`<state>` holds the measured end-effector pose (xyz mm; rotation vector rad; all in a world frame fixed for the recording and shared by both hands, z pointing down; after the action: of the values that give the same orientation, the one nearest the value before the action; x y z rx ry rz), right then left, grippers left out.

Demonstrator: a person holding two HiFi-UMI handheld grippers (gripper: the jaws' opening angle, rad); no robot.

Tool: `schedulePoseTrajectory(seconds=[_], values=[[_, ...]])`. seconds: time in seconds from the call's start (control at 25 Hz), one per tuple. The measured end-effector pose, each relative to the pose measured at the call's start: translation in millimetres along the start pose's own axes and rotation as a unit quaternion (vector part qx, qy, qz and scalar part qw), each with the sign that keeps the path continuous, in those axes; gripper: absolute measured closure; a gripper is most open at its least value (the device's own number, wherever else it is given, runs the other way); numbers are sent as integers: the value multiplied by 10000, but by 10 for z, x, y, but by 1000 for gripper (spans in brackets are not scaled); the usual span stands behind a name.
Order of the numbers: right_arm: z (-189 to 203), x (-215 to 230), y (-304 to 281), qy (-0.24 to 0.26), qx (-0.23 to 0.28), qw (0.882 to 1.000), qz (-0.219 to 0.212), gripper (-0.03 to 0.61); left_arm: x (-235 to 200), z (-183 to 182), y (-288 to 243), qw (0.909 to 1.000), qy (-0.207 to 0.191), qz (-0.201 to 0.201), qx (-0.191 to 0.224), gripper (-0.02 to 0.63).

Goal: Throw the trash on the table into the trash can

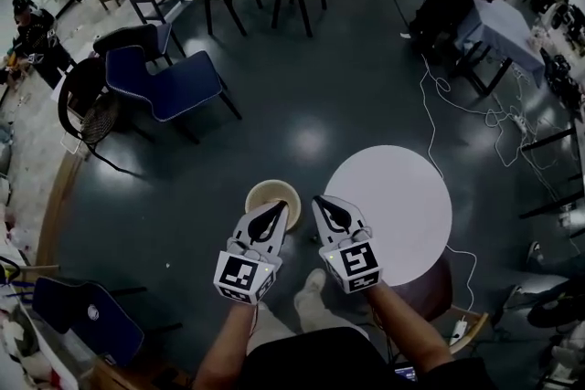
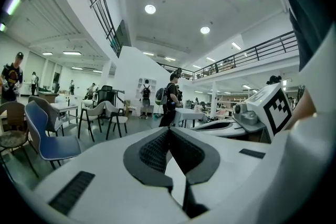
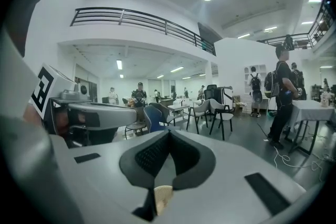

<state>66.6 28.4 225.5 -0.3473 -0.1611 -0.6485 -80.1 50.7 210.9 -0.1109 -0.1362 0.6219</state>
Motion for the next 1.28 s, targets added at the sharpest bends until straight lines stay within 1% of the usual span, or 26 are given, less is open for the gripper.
schedulePoseTrajectory(seconds=[0.16, 0.32, 0.56, 0.68, 0.84, 1.04, 1.2, 1.28], values=[[-105, -193, 111, -43, 302, 9995, 34, 560, 12, -139, 178, 9997, -191, 77, 96, 598], [-183, -452, 300, -89, 501, 9987, 82, 560, 33, -292, 499, 9994, -233, 136, 208, 598], [-226, -988, 649, -30, 695, 9975, 99, 561, 86, -463, 1094, 9988, -296, 169, 356, 598], [-230, -1296, 786, 44, 898, 9959, 120, 560, 98, -520, 1374, 9981, -354, 229, 452, 598], [-250, -1709, 946, 130, 1039, 9944, 113, 560, 133, -596, 1720, 9967, -427, 346, 590, 598], [-168, -2235, 1098, 140, 1064, 9940, 203, 560, 116, -617, 2239, 9949, -529, 504, 691, 598], [-85, -2510, 1200, -13, 1166, 9930, 197, 560, 110, -612, 2531, 9932, -612, 614, 774, 598], [-32, -2652, 1236, -1, 1159, 9930, 239, 560, 95, -598, 2673, 9927, -605, 653, 815, 598]])
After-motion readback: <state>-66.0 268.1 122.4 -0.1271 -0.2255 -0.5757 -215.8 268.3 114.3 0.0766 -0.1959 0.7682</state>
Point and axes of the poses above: the fingertips, and each gripper's own axes: y backward along the fingers, x to its right, z out of its underside, the point moved 8 cm from there along y, backward along the fingers, and after that the axes turned 12 degrees about -y, right-handed, at the moved point
